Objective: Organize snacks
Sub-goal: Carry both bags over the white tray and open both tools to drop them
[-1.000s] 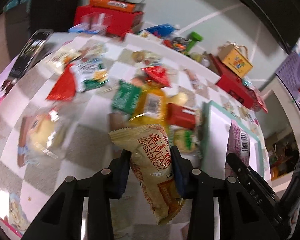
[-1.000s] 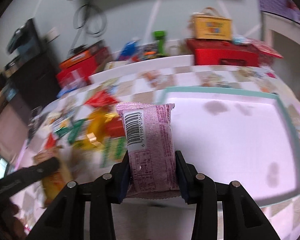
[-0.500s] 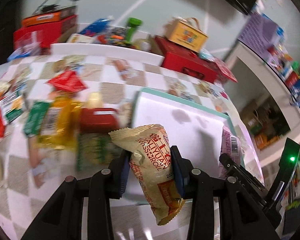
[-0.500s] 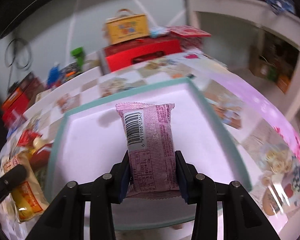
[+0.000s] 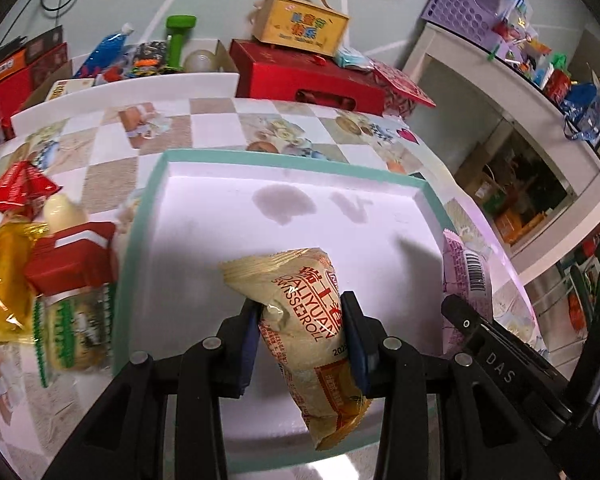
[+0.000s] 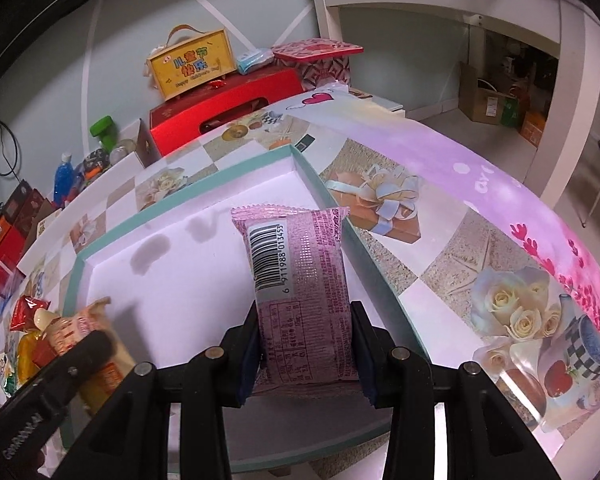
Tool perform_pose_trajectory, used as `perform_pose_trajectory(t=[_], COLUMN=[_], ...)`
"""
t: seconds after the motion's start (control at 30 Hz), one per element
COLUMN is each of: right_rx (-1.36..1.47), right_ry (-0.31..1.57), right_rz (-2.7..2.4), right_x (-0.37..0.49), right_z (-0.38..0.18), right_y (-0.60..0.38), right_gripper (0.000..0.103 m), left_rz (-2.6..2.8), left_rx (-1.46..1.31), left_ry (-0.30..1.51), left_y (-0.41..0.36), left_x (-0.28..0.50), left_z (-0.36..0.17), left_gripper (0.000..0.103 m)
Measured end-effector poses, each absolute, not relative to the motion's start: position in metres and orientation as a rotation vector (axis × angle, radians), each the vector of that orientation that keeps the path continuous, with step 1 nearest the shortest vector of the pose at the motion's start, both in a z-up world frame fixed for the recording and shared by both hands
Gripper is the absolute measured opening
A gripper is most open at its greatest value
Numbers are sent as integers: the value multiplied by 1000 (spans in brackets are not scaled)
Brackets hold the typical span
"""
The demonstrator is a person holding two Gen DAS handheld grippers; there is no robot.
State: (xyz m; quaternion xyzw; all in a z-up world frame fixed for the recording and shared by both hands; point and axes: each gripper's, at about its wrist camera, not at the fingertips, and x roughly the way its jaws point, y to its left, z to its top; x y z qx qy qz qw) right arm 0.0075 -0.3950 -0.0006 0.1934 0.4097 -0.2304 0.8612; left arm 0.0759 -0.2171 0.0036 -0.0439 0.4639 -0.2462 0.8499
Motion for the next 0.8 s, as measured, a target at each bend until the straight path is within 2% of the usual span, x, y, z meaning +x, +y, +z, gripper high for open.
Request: perform_pose_trajectory(t=[0.1, 0.17, 0.23, 0.47, 0.53, 0.57, 0.6, 0.67, 0.77, 0.8], right_rx=[406, 414, 419, 390, 383, 381, 382, 389, 384, 382], right_ry=[863, 863, 867, 849, 842, 838, 834, 824, 816, 817], right_rz=[-479, -462, -452, -449, -449, -448, -444, -429, -420, -418], right_x=[9, 10, 12, 11, 10, 10, 11, 11, 12, 12], right_z=[-2, -3, -5, 3, 6, 6, 7, 8, 8, 7], right_y=[-395, -394, -394, -387, -386, -385, -385, -384, -382, -382], right_gripper=[45, 46, 47, 47, 49, 57, 74, 88, 89, 94], left_rz=[-528, -524, -515, -489, -480, -475, -474, -467, -417, -408], left_rx=[-78, -80, -87, -107, -108, -109, -110, -110, -91, -88], left_ry=[974, 986, 995, 975, 964, 954, 948, 941, 945, 946], left_y=[-222, -223, -222, -210, -206, -204, -203, -200, -195, -194], left_x=[75, 74, 74, 72, 71, 70, 71, 71, 72, 72], left_z=[0, -2, -3, 9, 13, 16, 18, 20, 19, 19], left_gripper=[41, 45, 71, 73, 78, 80, 83, 83, 83, 83])
